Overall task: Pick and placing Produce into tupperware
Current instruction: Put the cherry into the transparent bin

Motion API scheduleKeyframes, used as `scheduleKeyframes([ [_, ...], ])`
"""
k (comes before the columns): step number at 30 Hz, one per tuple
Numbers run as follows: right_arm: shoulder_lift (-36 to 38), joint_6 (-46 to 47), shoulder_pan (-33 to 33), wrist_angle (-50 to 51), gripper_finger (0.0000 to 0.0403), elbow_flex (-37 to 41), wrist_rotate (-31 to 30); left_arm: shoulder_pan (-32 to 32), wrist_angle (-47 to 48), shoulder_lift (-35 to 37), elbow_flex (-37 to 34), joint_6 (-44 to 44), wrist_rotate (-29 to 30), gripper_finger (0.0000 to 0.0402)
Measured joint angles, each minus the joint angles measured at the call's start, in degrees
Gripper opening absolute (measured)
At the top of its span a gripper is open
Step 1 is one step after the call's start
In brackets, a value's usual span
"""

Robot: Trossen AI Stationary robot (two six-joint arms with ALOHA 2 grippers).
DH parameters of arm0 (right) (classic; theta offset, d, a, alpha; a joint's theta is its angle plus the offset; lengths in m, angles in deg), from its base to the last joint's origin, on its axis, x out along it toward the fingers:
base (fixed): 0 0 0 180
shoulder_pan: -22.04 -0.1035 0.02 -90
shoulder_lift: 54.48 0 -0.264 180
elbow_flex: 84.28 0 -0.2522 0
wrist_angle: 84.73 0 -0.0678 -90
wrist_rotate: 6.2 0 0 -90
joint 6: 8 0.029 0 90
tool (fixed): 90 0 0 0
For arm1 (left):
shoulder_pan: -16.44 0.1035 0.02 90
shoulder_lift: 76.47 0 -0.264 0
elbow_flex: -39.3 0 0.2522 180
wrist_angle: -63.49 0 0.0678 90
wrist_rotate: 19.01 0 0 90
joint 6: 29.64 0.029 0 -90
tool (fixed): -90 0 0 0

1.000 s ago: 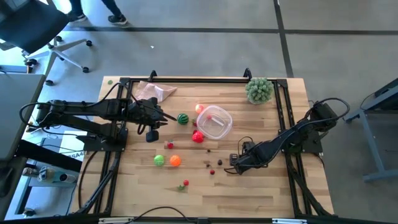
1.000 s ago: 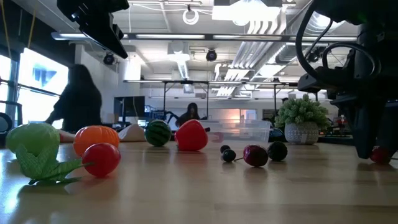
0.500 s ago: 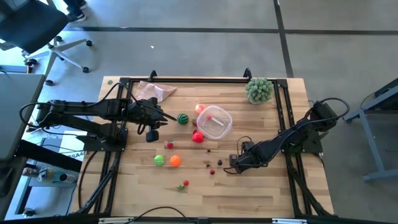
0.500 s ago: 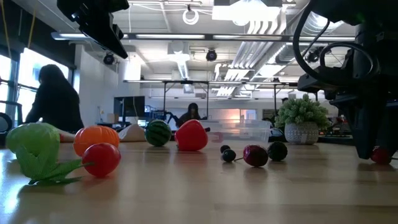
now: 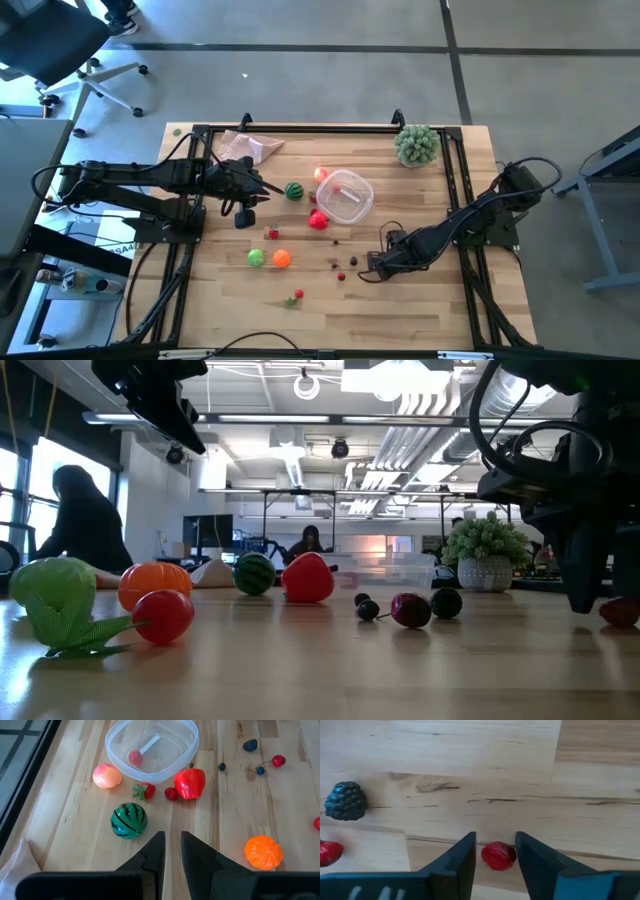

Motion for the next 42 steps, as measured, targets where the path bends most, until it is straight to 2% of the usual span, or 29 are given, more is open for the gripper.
scheduleKeyframes([
  [20, 0.0, 0.7, 0.0, -0.1, 0.0146, 0.0, 5.9, 0.0, 0.0, 0.0, 0.0, 0.0, 0.0, 0.0051],
  [42, -0.2, 1.4, 0.0, 0.2, 0.0098, 0.0, 4.6, 0.0, 0.0, 0.0, 0.0, 0.0, 0.0, 0.0051],
])
